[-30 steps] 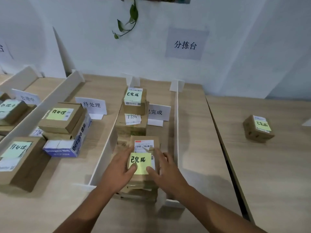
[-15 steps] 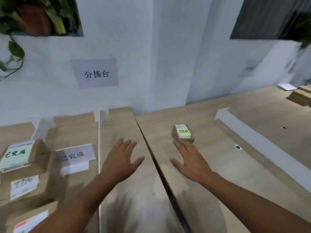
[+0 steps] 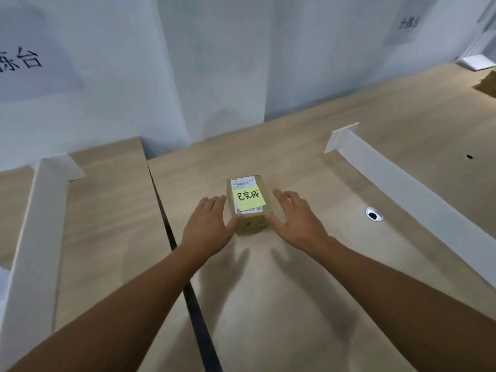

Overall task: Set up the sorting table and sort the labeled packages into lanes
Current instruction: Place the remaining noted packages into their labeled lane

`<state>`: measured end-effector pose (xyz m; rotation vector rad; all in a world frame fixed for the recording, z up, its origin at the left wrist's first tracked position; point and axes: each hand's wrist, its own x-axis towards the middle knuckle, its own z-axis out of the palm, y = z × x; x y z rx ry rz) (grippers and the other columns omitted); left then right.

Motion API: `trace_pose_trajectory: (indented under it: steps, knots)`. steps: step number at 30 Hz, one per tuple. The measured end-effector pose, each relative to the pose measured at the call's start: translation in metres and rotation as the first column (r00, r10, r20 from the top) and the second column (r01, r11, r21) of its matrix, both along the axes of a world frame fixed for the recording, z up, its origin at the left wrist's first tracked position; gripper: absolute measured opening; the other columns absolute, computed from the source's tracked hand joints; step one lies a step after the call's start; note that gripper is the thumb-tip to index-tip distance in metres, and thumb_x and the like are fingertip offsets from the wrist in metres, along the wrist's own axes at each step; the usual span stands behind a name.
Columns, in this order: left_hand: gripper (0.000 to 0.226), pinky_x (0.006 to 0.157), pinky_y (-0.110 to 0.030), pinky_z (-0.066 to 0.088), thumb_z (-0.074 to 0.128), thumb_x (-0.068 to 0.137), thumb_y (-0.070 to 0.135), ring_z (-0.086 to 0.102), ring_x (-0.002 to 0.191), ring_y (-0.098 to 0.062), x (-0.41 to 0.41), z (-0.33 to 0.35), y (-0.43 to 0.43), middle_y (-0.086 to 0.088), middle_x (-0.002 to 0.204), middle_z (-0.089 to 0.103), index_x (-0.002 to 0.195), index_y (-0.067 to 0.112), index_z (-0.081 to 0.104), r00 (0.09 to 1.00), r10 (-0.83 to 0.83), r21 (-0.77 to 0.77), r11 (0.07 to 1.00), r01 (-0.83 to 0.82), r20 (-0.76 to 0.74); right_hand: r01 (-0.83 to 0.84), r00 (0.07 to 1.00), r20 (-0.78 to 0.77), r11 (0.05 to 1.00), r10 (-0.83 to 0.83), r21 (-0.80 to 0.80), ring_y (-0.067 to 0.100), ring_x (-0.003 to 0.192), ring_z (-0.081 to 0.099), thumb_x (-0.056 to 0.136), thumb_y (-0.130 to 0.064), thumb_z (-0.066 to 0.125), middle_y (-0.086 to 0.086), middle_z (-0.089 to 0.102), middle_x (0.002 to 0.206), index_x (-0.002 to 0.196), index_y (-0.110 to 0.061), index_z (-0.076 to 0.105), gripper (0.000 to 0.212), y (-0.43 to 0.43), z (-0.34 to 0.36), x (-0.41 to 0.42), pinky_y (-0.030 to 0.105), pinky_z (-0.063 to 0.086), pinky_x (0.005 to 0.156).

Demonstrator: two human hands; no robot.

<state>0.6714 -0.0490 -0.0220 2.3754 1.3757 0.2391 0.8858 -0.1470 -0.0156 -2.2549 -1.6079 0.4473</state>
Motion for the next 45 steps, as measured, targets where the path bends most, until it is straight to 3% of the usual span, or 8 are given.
trace_pose_trajectory:
  steps: [9, 14, 19, 25, 29, 34, 38, 45]
  knots:
    - [0.087, 0.092, -0.034, 0.040, 0.056, 0.089, 0.058, 0.050, 0.127, -0.022, 0.067, -0.070, 0.040, -0.004, 0.151, 0.039, 0.159, 0.031, 0.013, 0.959, 0.191, -0.341, 0.934, -0.111, 0.210, 0.012, 0.974, -0.228, 1.000, -0.015, -0.015, 0.031, 0.113, 0.059, 0.087, -0.066, 0.043, 0.005, 0.054, 0.129, 0.153, -0.049, 0.022, 0.071, 0.069, -0.093, 0.012, 0.035, 0.048, 0.087]
    - [0.084, 0.091, -0.025, 0.034, 0.059, 0.088, 0.052, 0.049, 0.124, -0.013, 0.065, -0.068, 0.033, -0.001, 0.147, 0.044, 0.158, 0.028, 0.020, 0.918, 0.218, -0.347, 0.933, -0.097, 0.331, 0.048, 0.957, -0.286, 0.998, -0.037, 0.031, 0.026, 0.117, 0.059, 0.092, -0.057, 0.053, 0.001, 0.053, 0.135, 0.153, -0.049, 0.026, 0.067, 0.066, -0.095, 0.009, 0.032, 0.045, 0.092]
    - [0.080, 0.098, -0.032, 0.042, 0.064, 0.093, 0.043, 0.049, 0.129, -0.016, 0.029, -0.021, 0.005, 0.002, 0.150, 0.044, 0.158, 0.028, 0.020, 0.912, 0.187, -0.296, 0.952, -0.077, 0.364, 0.049, 0.947, -0.320, 0.992, -0.008, 0.118, 0.017, 0.108, 0.059, 0.097, -0.052, 0.054, -0.001, 0.051, 0.126, 0.152, -0.045, 0.031, 0.061, 0.031, -0.047, -0.023, 0.036, 0.052, 0.094]
    - [0.085, 0.101, -0.037, 0.050, 0.069, 0.084, 0.054, 0.054, 0.125, -0.009, -0.077, 0.060, -0.070, 0.012, 0.152, 0.045, 0.154, 0.039, 0.024, 0.864, 0.230, -0.247, 0.961, -0.127, 0.447, -0.055, 0.932, -0.335, 0.969, 0.137, 0.242, 0.011, 0.103, 0.053, 0.087, -0.062, 0.050, -0.005, 0.045, 0.114, 0.147, -0.049, 0.028, 0.064, -0.019, 0.036, -0.100, 0.030, 0.046, 0.083]
    - [0.080, 0.099, -0.042, 0.053, 0.071, 0.082, 0.050, 0.056, 0.124, -0.010, -0.168, 0.115, -0.126, 0.016, 0.148, 0.047, 0.150, 0.041, 0.029, 0.823, 0.277, -0.187, 0.960, -0.210, 0.496, -0.187, 0.890, -0.348, 0.932, 0.295, 0.310, -0.006, 0.102, 0.050, 0.083, -0.065, 0.049, -0.009, 0.041, 0.115, 0.145, -0.053, 0.026, 0.066, -0.061, 0.089, -0.182, 0.012, 0.041, 0.072]
    - [0.074, 0.093, -0.032, 0.049, 0.067, 0.081, 0.054, 0.053, 0.121, -0.004, -0.302, 0.164, -0.204, 0.020, 0.142, 0.048, 0.145, 0.052, 0.029, 0.793, 0.318, -0.084, 0.943, -0.323, 0.520, -0.291, 0.816, -0.380, 0.877, 0.436, 0.383, 0.000, 0.110, 0.051, 0.081, -0.064, 0.051, -0.009, 0.036, 0.120, 0.141, -0.048, 0.030, 0.065, -0.117, 0.134, -0.310, 0.022, 0.048, 0.088]
    - [0.075, 0.095, -0.038, 0.051, 0.063, 0.078, 0.056, 0.053, 0.121, -0.005, -0.409, 0.186, -0.260, 0.017, 0.139, 0.050, 0.145, 0.050, 0.031, 0.767, 0.356, -0.052, 0.919, -0.390, 0.535, -0.350, 0.765, -0.377, 0.828, 0.523, 0.438, -0.009, 0.109, 0.047, 0.080, -0.065, 0.050, -0.013, 0.034, 0.117, 0.138, -0.050, 0.030, 0.063, -0.161, 0.154, -0.419, 0.004, 0.041, 0.076]
    - [0.091, 0.102, -0.050, 0.049, 0.058, 0.074, 0.069, 0.054, 0.127, -0.015, -0.548, 0.190, -0.330, 0.004, 0.145, 0.052, 0.153, 0.032, 0.032, 0.743, 0.386, -0.057, 0.903, -0.427, 0.546, -0.458, 0.732, -0.341, 0.797, 0.590, 0.394, 0.017, 0.111, 0.054, 0.092, -0.050, 0.058, 0.000, 0.034, 0.121, 0.148, -0.042, 0.025, 0.065, -0.211, 0.165, -0.559, 0.041, 0.054, 0.095]
